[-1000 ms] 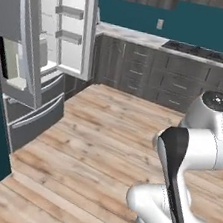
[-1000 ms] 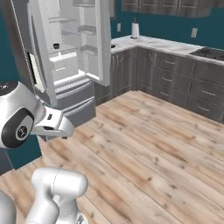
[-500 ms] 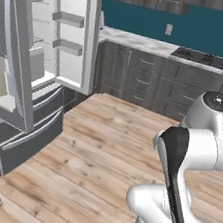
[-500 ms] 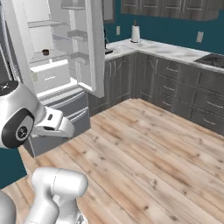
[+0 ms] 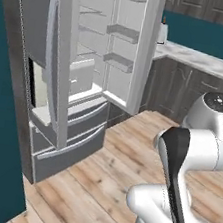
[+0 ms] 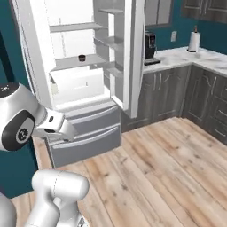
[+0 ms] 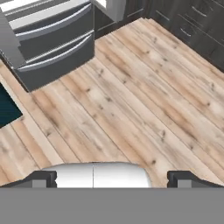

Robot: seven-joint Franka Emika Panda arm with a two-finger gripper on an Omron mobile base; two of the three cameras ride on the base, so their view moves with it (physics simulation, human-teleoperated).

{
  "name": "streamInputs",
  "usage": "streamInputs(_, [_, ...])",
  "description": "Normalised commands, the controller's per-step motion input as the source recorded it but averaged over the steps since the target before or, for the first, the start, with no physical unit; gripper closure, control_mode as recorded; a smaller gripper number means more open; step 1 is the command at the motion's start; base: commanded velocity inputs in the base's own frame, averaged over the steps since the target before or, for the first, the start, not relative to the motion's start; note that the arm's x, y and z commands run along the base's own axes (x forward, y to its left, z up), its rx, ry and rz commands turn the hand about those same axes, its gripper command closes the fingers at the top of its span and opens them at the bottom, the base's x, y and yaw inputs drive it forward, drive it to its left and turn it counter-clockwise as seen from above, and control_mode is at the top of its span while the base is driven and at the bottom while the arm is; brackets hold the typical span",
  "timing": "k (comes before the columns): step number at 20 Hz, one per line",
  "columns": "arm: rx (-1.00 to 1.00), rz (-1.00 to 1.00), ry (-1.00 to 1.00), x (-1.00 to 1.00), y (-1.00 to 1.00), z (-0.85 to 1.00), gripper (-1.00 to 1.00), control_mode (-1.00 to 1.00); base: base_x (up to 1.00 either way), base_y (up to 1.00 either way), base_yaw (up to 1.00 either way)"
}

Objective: Take the cupcakes from the fridge and place them on the empty tray on the dining counter.

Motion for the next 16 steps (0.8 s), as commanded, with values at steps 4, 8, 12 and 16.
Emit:
streamInputs(4, [0.00,0.00,0.00,0.00,0.00,0.00,-1.00,1.00,1.00,-0.16,0.54])
streamInputs(8, [0.00,0.00,0.00,0.00,0.00,0.00,-1.00,1.00,1.00,-0.31,0.51])
streamInputs(12, [0.00,0.00,0.00,0.00,0.00,0.00,-1.00,1.00,0.92,-0.54,0.48])
streamInputs(16, [0.00,0.00,0.00,0.00,0.00,0.00,-1.00,1.00,0.82,-0.64,0.44])
